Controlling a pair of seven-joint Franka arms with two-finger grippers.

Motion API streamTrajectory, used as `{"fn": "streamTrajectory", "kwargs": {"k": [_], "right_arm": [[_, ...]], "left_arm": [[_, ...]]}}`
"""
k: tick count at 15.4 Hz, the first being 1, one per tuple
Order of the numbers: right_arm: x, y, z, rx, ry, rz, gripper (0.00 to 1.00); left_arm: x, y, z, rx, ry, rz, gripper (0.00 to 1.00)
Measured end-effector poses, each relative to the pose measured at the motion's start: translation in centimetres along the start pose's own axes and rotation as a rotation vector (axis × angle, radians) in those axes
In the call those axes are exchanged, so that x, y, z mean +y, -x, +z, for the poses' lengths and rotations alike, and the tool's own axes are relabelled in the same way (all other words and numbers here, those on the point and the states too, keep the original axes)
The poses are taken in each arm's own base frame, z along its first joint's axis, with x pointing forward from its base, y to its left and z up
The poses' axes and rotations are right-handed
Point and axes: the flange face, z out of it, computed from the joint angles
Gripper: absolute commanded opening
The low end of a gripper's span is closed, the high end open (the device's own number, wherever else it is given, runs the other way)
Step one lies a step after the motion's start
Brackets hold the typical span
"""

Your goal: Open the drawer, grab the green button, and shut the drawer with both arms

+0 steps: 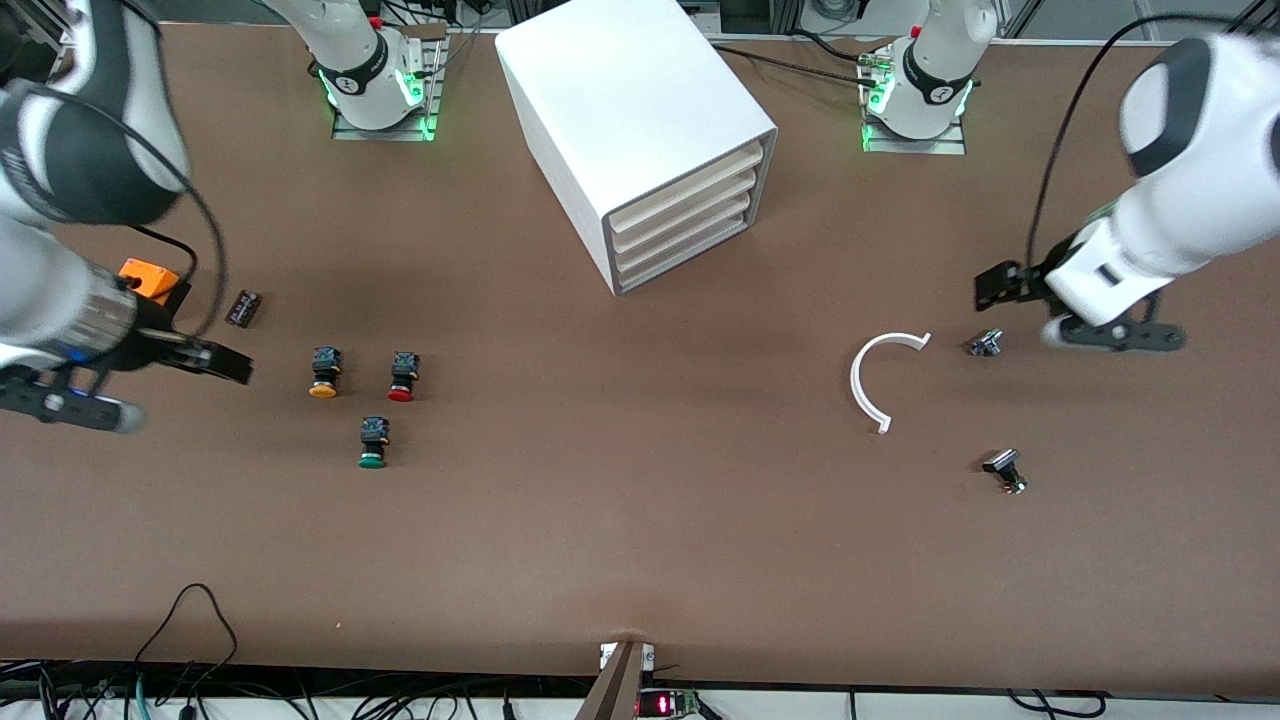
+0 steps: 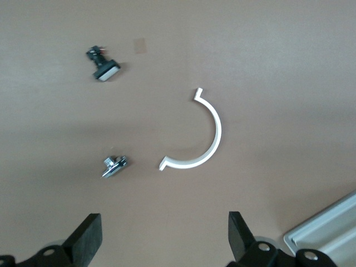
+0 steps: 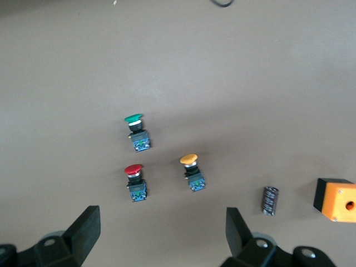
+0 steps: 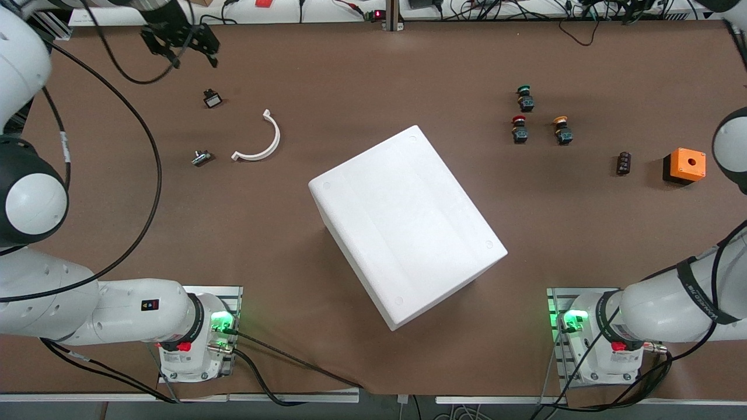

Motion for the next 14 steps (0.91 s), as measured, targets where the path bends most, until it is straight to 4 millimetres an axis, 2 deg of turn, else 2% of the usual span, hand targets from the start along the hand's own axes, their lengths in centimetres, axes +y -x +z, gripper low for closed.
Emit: {"fn": "streamTrajectory", "kwargs": {"k": [3, 6, 9, 11, 14], "right_arm": [[3.0, 1.8, -1.7, -0.021, 0.006, 0.031, 1.00], [5.2, 4.4, -3.0, -0.088, 0.034, -0.042, 1.00], [8.5, 4.4, -3.3, -0.085, 0.034, -0.123, 1.00], [9.3, 4.1, -3.0, -0.082, 0.033, -0.132, 1.00], [9.2, 4.4, -2.3, -0.097, 0.030, -0.141, 1.00]], "left_arm": [[-0.7, 0.6, -3.2, 0.001, -0.062, 0.012, 1.00], [-0.7, 1.4, -4.9, 0.007, -0.084, 0.013, 1.00], [-0.5, 1.9, -6.6, 0.025, -0.086, 0.011, 1.00], [-0.8, 1.9, -7.9, 0.044, -0.084, 0.005, 1.00], [-1.5, 1.4, -8.9, 0.063, -0.080, -0.006, 1.00]]}}
